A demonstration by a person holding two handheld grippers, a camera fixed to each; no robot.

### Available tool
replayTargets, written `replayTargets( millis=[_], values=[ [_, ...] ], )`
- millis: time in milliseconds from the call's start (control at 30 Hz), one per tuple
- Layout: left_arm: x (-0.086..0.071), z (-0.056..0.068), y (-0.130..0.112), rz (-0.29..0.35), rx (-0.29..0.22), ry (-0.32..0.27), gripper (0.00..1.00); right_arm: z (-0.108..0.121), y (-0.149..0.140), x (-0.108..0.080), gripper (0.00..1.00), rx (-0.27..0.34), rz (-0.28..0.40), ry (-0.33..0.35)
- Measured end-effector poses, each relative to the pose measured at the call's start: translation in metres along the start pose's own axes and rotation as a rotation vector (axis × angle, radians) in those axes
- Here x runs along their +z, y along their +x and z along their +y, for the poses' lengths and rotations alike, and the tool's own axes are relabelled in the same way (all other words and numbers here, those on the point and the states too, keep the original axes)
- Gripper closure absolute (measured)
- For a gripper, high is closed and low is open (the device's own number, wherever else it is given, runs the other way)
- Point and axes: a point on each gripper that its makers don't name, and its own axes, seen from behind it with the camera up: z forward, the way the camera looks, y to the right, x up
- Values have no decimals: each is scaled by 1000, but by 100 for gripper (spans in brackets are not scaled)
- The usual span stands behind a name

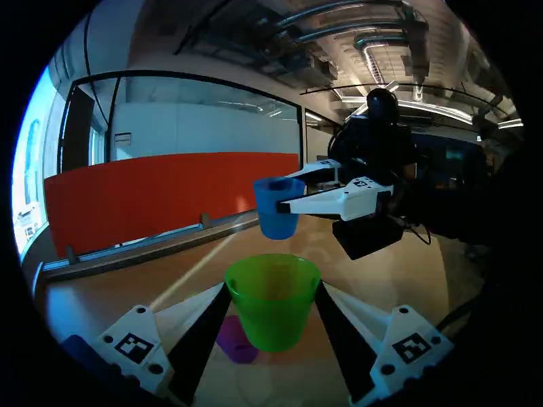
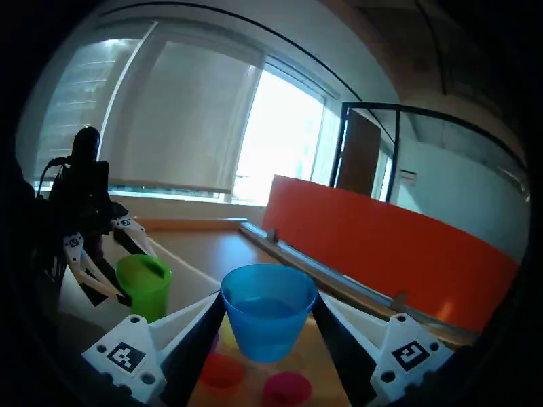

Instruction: Pour water

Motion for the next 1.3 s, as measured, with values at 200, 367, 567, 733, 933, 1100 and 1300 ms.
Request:
replayTargets(
  millis=[200, 367, 567, 733, 933, 1100, 1300],
  values=[
    [2, 1, -2, -4, -4, -3, 14, 0, 5, -1, 10, -69, 0, 4],
    [5, 3, -5, -5, -10, -10, 14, -2, 10, -1, 10, -101, 2, 15],
    [7, 4, -6, -4, -10, -8, 14, -1, 18, -1, 9, -135, 10, 15],
    [8, 3, -6, 4, -25, -4, 14, -2, 22, -1, 10, -173, 12, 17],
    [8, 5, -5, 10, -32, -7, 14, -5, 28, -1, 10, -200, 14, 26],
    [8, 8, -5, 11, -30, -11, 14, -7, 33, -2, 10, -221, 17, 30],
    [9, 8, -9, 10, -35, -15, 14, -10, 40, -3, 9, -248, 22, 34]
  ],
)
